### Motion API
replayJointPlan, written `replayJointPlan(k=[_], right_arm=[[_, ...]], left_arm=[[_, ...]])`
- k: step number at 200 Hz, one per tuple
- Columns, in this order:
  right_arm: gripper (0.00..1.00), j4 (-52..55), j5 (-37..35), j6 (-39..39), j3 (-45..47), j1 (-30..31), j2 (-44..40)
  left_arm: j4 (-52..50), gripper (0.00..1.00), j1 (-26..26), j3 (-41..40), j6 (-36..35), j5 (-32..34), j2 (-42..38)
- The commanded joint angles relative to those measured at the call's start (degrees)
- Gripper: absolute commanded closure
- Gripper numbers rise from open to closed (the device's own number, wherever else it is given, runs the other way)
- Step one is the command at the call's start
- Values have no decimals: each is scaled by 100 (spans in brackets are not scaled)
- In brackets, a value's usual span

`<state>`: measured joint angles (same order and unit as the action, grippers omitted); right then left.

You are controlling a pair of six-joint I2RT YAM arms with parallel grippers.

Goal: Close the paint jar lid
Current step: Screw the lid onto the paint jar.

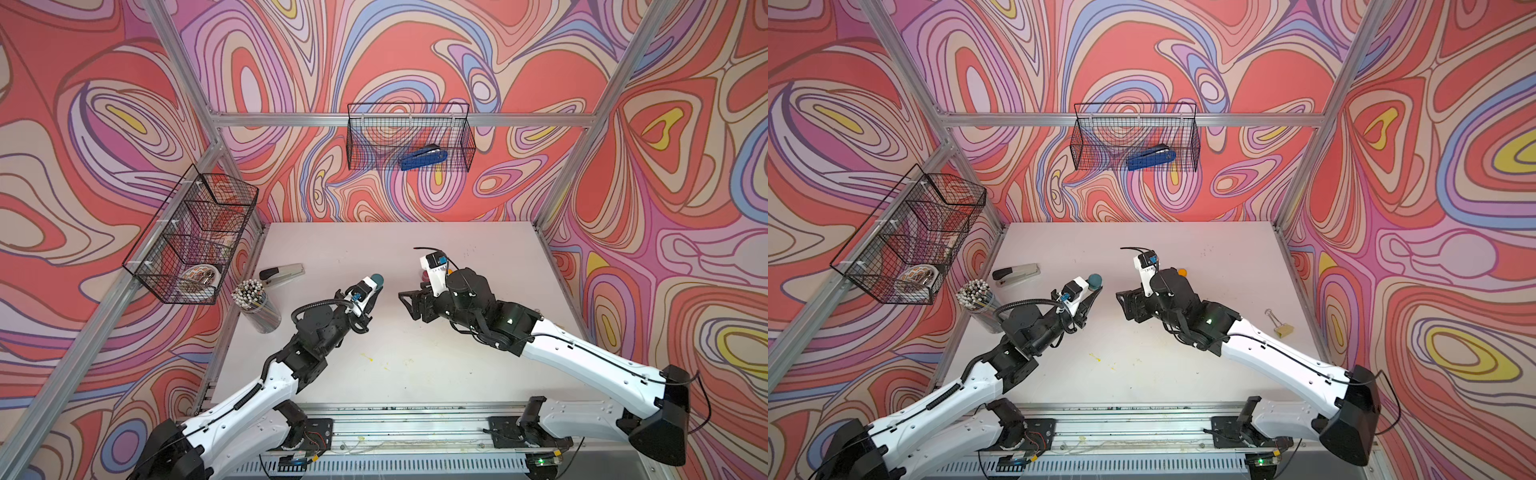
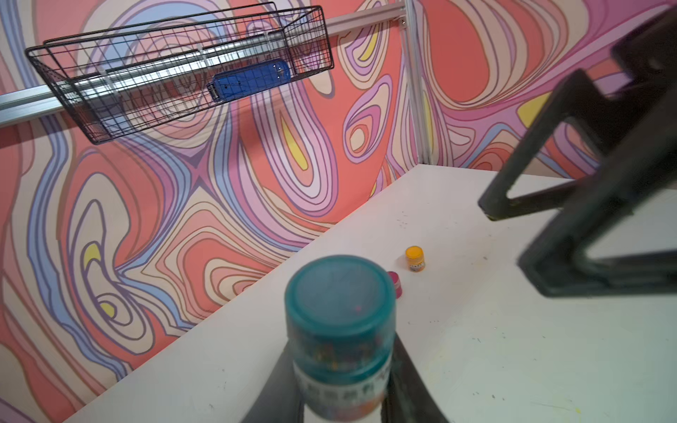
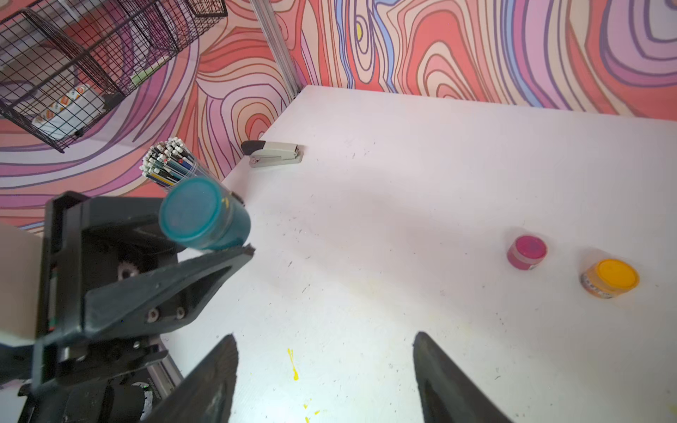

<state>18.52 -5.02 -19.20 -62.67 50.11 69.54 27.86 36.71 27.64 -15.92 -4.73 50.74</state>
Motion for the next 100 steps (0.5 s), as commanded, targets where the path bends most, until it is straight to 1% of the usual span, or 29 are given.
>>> replayJointPlan(k=[1,13,32,54,100], right_arm=[[24,7,452,738,-137,-151,-37],[24,-42,772,956,-182,-262,-13],[25,-40,1249,1196,-287,-486,66],[26,-102,1795,1507,-379,-619,145],[27,-164,2850,2040,-620,-629,480]], left_arm=[[-794,73,3,74,204,-955,-335],[-1041,73,3,101,282,-1223,-500],[-1387,73,3,109,329,-1386,-753],[-1678,73,3,52,344,-1334,-1011],[-1970,73,4,0,317,-1242,-1307]])
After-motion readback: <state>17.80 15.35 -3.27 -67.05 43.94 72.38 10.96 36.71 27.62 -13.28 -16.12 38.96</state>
